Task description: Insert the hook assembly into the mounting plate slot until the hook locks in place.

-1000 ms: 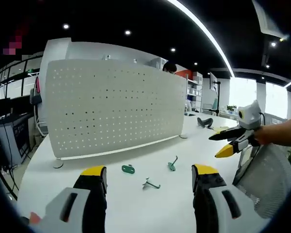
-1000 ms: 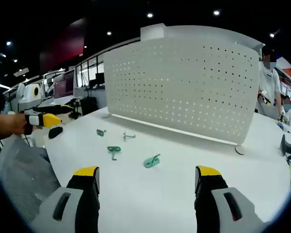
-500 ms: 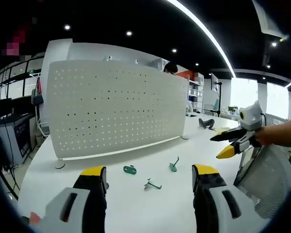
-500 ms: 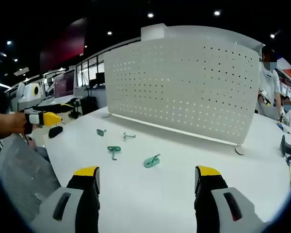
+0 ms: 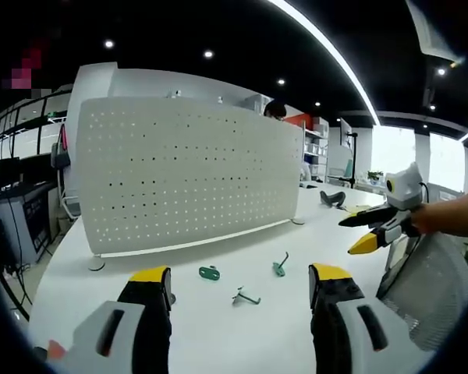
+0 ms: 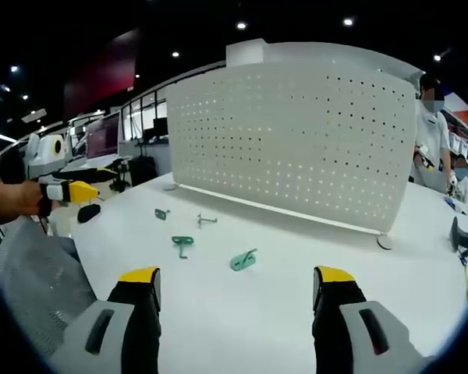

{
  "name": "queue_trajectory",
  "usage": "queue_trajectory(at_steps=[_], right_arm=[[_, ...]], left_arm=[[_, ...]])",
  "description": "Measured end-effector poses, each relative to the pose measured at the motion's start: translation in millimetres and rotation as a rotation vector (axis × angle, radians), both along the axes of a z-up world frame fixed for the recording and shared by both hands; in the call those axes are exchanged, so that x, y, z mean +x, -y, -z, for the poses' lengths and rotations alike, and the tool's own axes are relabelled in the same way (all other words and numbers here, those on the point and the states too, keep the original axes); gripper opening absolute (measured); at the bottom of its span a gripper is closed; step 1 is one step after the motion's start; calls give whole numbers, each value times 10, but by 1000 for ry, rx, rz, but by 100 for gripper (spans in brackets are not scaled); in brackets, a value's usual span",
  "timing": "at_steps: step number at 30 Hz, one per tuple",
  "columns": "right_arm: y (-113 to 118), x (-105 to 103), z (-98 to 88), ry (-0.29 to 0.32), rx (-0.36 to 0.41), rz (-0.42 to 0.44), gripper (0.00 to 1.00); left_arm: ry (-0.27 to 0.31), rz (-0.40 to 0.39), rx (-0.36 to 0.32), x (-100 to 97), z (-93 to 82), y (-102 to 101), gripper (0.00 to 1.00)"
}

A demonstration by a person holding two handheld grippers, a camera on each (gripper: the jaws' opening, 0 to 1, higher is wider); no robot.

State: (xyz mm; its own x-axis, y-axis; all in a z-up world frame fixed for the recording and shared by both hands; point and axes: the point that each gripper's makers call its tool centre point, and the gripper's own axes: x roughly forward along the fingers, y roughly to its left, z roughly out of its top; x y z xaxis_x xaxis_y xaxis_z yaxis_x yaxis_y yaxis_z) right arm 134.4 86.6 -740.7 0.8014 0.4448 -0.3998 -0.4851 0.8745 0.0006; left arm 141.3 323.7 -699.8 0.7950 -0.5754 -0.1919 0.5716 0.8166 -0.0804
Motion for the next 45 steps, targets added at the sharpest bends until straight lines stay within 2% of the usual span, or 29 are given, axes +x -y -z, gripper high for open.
queue_trajectory(at_steps=[17,25,35,45], right_arm=[[12,30,-39,6,17,9,80],[8,77,-85,14,2,-3,78],[-18,241,-107,-14,-27,-36,68],[-101,428,40,-87,-45,-57,55]], left_arm=[[-2,3,4,-2,9,2,74],[-1,4,12,-6,11,11,74],[-1,6,18,-9,17,15,74],[-8,8,25,-12,37,17,74]])
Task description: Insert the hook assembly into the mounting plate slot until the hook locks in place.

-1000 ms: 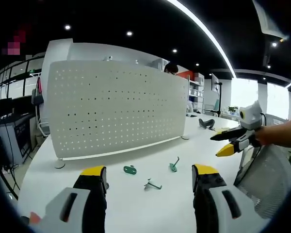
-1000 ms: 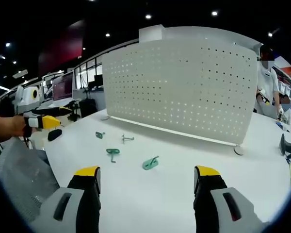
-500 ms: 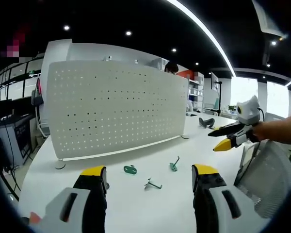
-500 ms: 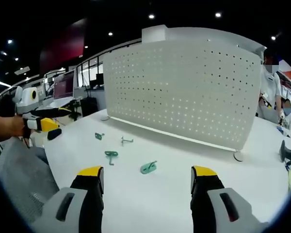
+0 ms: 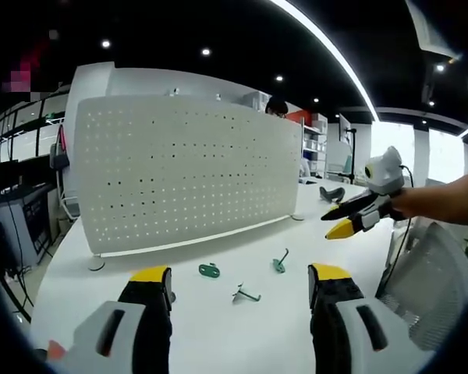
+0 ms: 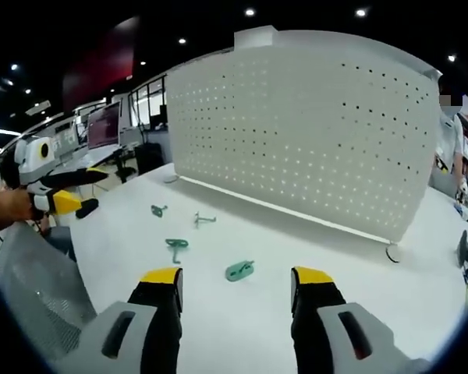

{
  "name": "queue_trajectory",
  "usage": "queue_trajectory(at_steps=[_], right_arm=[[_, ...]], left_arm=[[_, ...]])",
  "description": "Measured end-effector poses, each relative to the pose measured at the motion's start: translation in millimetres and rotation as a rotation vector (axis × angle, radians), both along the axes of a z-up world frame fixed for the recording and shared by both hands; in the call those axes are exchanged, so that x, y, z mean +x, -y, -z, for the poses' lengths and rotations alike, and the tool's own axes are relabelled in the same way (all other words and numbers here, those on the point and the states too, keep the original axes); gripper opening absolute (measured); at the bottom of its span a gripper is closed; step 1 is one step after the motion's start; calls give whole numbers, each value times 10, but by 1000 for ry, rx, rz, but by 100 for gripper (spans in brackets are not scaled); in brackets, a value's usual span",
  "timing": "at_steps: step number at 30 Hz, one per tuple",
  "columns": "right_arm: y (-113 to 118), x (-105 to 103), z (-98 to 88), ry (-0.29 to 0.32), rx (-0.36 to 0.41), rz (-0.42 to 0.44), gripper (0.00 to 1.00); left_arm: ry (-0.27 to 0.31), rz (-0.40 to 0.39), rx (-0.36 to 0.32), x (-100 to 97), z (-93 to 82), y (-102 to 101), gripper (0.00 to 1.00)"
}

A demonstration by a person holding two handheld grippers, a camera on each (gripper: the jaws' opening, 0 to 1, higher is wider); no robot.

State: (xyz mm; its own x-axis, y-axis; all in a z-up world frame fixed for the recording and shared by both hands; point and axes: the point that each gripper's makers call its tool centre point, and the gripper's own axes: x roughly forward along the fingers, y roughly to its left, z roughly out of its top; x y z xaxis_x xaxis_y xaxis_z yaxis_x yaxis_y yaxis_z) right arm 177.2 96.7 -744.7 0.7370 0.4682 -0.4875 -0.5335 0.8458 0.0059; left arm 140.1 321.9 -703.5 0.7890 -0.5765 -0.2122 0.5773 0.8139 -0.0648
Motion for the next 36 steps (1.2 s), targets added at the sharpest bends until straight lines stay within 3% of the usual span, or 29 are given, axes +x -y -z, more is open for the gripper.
queue_trajectory(at_steps=[36], right_arm=[[-139,363,580,-193,7,35,46]], left_arm=[[-22,3,17,4,62,0,72]])
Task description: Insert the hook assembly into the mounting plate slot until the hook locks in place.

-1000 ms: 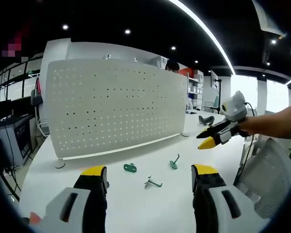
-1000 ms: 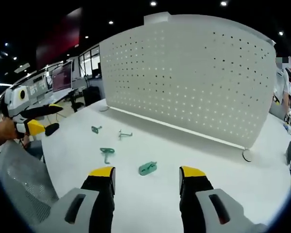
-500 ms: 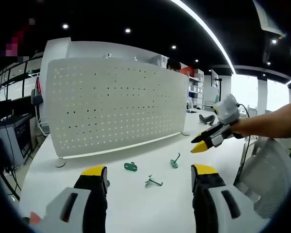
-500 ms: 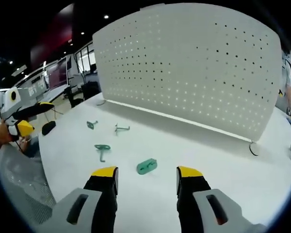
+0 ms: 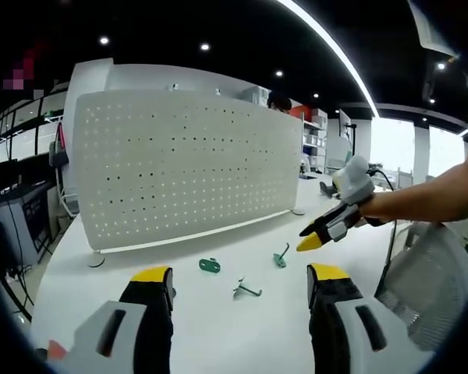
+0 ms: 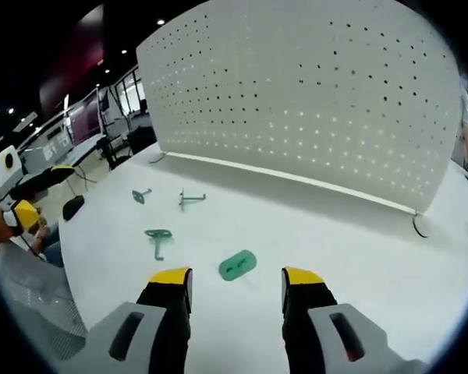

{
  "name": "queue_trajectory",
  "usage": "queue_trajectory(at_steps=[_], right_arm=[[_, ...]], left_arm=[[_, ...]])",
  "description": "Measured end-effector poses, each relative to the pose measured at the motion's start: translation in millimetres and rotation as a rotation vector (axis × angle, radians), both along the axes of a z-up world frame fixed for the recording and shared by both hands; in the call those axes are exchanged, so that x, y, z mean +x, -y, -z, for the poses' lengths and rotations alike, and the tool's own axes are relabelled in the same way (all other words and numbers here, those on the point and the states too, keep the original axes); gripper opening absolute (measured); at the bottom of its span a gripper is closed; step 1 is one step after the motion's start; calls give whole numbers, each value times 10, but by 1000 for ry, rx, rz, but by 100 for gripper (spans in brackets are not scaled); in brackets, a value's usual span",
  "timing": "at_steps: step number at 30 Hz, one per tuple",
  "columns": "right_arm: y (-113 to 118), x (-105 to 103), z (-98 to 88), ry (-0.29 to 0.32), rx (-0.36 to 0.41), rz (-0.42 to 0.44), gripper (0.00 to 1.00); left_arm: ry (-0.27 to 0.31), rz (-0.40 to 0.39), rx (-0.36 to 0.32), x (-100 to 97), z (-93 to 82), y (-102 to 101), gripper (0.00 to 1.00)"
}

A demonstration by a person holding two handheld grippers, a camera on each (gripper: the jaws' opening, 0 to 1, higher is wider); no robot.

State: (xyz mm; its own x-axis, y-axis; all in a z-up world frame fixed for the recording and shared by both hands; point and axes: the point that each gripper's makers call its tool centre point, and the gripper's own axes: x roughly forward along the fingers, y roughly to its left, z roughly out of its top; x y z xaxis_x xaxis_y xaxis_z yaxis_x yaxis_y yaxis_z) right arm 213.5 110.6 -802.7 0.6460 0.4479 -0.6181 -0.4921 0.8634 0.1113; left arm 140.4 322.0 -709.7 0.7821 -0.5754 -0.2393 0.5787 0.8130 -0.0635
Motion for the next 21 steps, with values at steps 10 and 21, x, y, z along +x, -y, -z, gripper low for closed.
queue_trajectory(at_steps=[10,21], right_arm=[[-73,104,39,-25,25,22,42],[-105,154,109,-56,30,37,37]], left_arm=[[-5,0,-2,7,13,-3,72],[-10,3,-1,10,26,-5,72]])
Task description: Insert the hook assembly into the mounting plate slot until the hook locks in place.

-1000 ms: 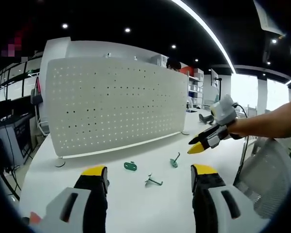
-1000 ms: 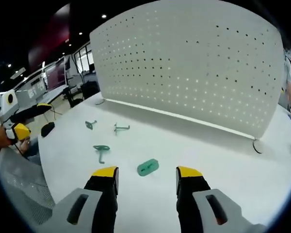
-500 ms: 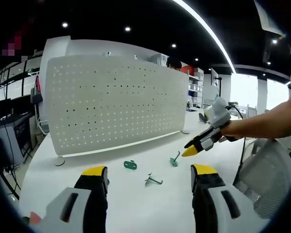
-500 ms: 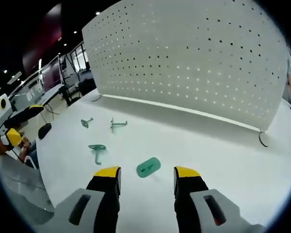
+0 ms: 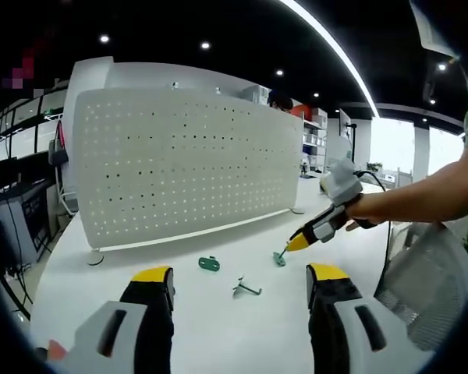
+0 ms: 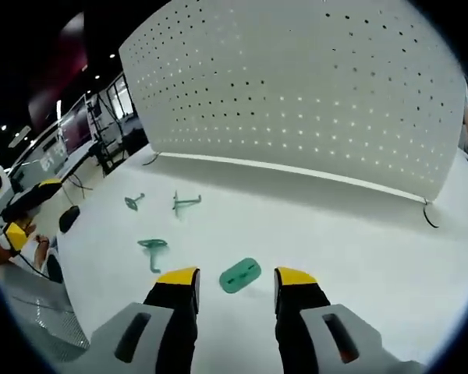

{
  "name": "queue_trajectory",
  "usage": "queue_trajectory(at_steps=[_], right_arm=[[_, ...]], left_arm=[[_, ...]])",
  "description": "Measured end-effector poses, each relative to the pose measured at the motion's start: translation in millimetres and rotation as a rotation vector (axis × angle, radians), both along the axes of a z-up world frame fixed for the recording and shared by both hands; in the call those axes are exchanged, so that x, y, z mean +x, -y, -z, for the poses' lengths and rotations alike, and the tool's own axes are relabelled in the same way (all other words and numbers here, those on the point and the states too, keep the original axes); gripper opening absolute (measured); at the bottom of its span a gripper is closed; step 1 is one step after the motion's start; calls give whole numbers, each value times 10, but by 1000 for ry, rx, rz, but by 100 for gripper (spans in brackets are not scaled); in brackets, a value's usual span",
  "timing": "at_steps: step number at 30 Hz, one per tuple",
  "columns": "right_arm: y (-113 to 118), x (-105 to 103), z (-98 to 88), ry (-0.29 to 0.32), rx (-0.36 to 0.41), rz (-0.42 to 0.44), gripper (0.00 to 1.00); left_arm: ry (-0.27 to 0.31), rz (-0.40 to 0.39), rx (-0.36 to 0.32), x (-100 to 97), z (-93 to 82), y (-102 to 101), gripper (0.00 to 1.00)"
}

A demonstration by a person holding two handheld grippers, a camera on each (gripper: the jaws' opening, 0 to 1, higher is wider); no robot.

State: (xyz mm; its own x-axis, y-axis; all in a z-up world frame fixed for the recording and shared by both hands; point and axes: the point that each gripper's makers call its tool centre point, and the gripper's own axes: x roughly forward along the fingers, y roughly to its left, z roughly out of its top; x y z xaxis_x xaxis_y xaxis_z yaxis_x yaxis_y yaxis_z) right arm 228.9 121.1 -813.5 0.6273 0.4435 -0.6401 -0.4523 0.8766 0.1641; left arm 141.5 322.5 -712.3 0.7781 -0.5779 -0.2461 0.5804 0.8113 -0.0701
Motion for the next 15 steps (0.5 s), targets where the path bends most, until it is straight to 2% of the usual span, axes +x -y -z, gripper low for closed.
queue_trajectory(at_steps=[15], right_arm=[[-2,87,65,-48,13,34,26]], left_arm=[[-1,4,5,2,9,2,71]])
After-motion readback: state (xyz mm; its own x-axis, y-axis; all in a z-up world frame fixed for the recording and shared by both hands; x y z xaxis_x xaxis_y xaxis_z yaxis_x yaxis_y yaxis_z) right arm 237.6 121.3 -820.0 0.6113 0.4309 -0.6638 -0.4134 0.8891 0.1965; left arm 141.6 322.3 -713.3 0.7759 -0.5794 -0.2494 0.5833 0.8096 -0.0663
